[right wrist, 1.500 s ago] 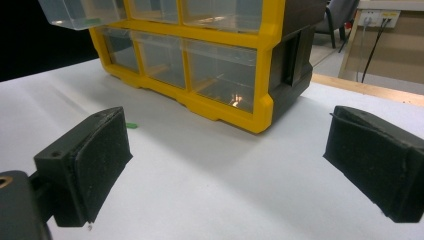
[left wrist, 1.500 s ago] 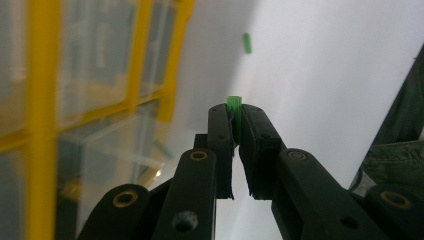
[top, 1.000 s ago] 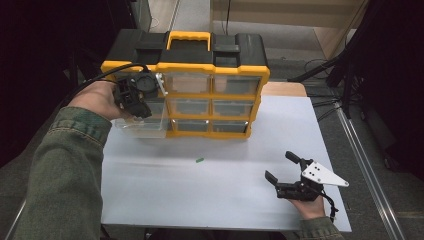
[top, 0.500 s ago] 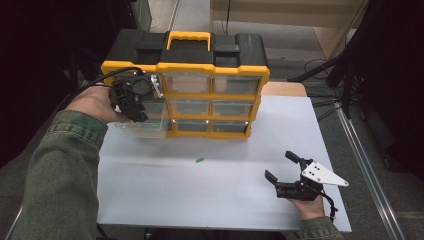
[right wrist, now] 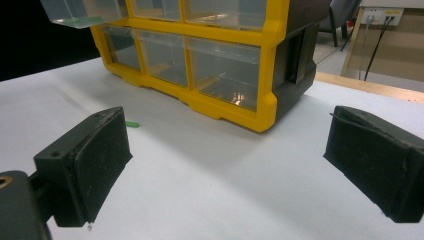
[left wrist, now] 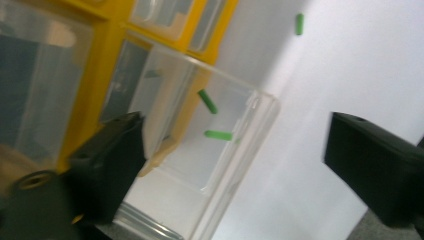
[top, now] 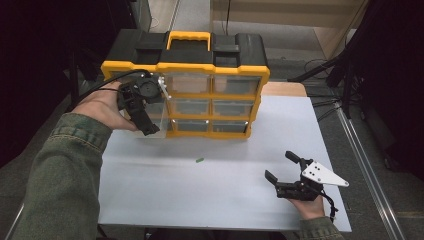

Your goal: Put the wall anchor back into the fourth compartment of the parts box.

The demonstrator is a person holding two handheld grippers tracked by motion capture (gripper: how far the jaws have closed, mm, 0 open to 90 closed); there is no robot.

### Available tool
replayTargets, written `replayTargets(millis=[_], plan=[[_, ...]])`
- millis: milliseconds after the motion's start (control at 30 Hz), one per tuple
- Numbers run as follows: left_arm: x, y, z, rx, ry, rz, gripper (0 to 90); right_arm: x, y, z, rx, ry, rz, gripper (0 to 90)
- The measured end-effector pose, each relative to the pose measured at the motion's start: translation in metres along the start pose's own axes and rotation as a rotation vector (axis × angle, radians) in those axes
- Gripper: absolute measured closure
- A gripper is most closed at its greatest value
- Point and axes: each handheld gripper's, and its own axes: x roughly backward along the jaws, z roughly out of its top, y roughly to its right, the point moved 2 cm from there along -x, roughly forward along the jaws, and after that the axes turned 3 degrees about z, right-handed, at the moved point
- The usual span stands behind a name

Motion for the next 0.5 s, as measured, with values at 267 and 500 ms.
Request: replayTargets(millis=[267,500], plan=[[-0.005,0.020,0.016,-0.055,0.008,0.007,0.0,0.000,0.001,0.000,0.004,0.004,-0.003,4.2],[-0.013,0.039,0.040,-0.096,0.045,0.035,0.0,0.000,0.001,0.000,0.006,0.001,-0.003,4.2]])
